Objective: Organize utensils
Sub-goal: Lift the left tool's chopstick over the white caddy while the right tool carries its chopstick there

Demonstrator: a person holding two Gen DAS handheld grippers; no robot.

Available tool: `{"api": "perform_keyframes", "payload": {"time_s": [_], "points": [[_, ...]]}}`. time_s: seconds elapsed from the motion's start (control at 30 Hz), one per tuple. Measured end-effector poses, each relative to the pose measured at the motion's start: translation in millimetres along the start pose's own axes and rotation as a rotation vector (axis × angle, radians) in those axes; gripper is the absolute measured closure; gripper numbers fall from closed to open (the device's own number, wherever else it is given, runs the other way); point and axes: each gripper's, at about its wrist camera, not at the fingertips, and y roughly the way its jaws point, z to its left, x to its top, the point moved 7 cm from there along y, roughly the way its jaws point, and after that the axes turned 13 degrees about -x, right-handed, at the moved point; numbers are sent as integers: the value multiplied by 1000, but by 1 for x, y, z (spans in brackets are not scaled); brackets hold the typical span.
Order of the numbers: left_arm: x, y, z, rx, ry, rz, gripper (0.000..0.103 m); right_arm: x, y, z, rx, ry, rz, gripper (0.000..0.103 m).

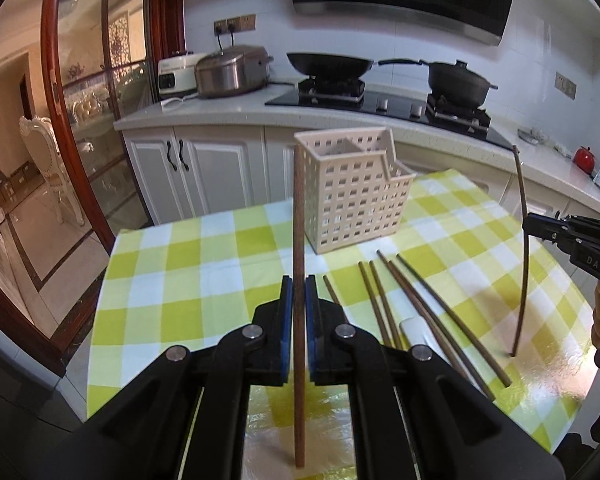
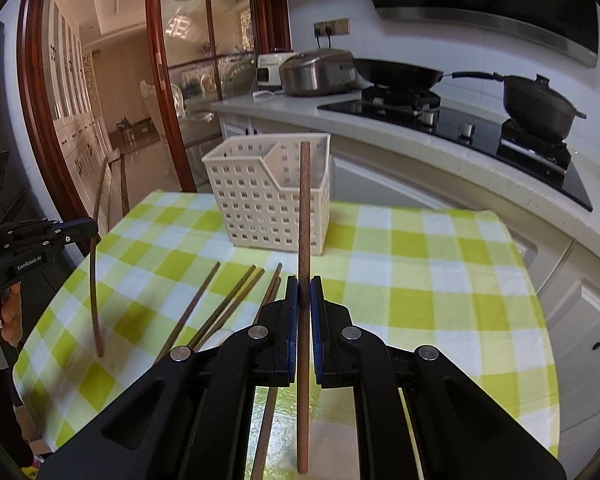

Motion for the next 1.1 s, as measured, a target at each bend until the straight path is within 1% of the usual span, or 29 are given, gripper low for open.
{"api": "perform_keyframes", "payload": {"time_s": [0.17,0.33,0.5,0.6,0.73,0.8,0.97,1.1], "points": [[6,-13,-7,-7,12,-24,97,6,-16,-6,-1,7,-37,95],[9,-15,-13,-22,12,-31,97,6,-19,-9,-5,14,-42,95],[27,-17,-17,-37,5,-66,97,17,-19,-9,10,23,-46,95],[48,-16,-21,-47,10,-90,97,37,-18,-7,13,18,-62,95],[85,-16,-28,-58,28,-122,97,81,-19,-8,19,19,-103,95],[110,-19,-34,-58,45,-148,97,109,-18,-9,7,20,-135,95],[169,-22,-44,-51,61,-216,97,164,-12,-8,15,43,-200,95],[208,-12,-47,-39,53,-260,97,197,-2,-6,18,62,-237,95]]}}
